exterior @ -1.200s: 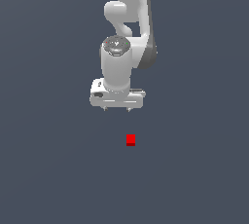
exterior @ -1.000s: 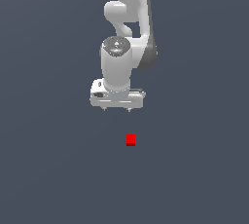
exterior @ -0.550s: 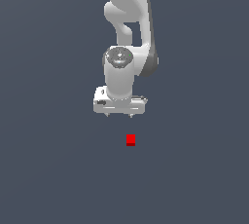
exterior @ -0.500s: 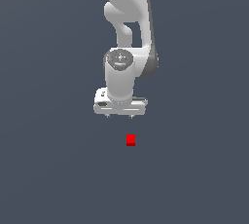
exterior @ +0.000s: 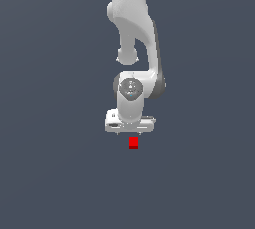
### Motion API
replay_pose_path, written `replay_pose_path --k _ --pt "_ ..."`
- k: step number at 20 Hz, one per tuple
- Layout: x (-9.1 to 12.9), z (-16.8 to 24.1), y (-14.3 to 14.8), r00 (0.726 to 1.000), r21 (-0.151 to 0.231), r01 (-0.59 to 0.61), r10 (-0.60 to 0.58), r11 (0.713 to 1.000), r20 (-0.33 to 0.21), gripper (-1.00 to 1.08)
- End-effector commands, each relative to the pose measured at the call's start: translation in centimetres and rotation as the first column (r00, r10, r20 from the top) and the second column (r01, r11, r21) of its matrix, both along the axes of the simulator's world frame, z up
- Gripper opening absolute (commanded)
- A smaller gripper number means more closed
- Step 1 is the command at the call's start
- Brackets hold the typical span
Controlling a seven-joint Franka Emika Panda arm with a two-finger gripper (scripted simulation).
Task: Pick up the red cube and move it to a goal position.
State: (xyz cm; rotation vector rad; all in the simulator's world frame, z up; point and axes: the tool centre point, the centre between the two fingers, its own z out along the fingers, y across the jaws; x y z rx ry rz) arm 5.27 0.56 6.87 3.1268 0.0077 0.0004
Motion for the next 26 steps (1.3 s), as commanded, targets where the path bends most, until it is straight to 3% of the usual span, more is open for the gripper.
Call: replay_pose_path --k 1,16,17,26 --pt "0.9 -1.5 0.7 1.000 0.005 -0.005 0.005 1.000 0.000 1.00" --pt "3.1 -4.9 2.3 1.000 0.015 -0.018 0.018 1.000 0.000 1.00" --pt "3.1 -4.9 2.3 1.000 0.015 -0.018 0.018 1.000 0.000 -1.00" --pt "3.1 -4.9 2.3 1.000 0.015 -0.018 0.018 1.000 0.000 -1.00"
